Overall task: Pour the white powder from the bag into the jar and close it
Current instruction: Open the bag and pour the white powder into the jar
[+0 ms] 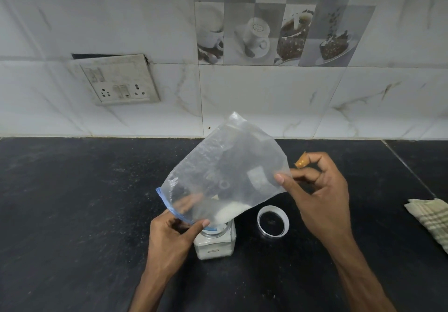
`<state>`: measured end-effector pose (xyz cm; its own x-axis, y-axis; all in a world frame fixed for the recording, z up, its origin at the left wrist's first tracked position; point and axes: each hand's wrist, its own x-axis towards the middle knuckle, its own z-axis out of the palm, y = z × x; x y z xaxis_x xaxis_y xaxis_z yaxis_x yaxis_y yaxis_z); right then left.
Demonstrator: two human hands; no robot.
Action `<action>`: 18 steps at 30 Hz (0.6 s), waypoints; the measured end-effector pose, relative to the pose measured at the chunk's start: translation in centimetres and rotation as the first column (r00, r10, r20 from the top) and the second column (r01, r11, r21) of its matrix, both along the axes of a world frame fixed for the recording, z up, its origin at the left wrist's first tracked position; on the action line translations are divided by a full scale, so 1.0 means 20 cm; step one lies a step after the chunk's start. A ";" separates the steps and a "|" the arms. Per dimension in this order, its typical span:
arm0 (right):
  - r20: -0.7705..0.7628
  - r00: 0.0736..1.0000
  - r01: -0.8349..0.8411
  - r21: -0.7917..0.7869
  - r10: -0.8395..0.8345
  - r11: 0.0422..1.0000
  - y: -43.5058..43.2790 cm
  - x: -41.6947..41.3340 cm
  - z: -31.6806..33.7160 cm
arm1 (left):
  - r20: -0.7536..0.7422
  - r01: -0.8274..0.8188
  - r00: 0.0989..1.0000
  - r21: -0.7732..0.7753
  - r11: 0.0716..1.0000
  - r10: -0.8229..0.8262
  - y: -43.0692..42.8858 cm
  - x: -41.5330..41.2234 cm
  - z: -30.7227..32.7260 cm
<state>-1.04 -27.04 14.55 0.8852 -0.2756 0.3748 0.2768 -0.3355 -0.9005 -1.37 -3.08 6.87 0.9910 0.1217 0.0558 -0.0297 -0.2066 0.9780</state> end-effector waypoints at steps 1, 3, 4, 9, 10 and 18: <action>0.022 1.000 0.019 0.021 -0.020 1.000 0.00 0.00 0.00 | -0.002 0.002 1.000 -0.010 1.000 -0.002 0.00 0.00 0.00; 0.044 0.999 0.022 0.035 -0.023 0.999 -0.01 0.01 0.00 | -0.003 0.004 1.000 -0.017 1.000 -0.004 0.00 0.00 0.01; 0.041 0.999 0.009 0.021 -0.009 1.000 0.00 0.01 0.00 | 0.000 0.006 1.000 -0.017 1.000 -0.006 0.00 0.00 0.00; 0.068 0.997 0.029 0.039 -0.032 0.999 0.00 0.01 0.01 | 0.008 0.015 1.000 0.002 1.000 -0.015 0.01 0.01 -0.01; 0.066 0.998 0.022 0.036 -0.024 0.999 0.00 0.01 0.02 | 0.009 0.015 1.000 0.007 1.000 -0.015 0.01 0.01 0.00; 0.089 0.995 0.037 0.044 -0.041 0.998 0.03 0.02 0.01 | 0.018 0.003 1.000 -0.015 1.000 -0.003 0.01 0.00 0.01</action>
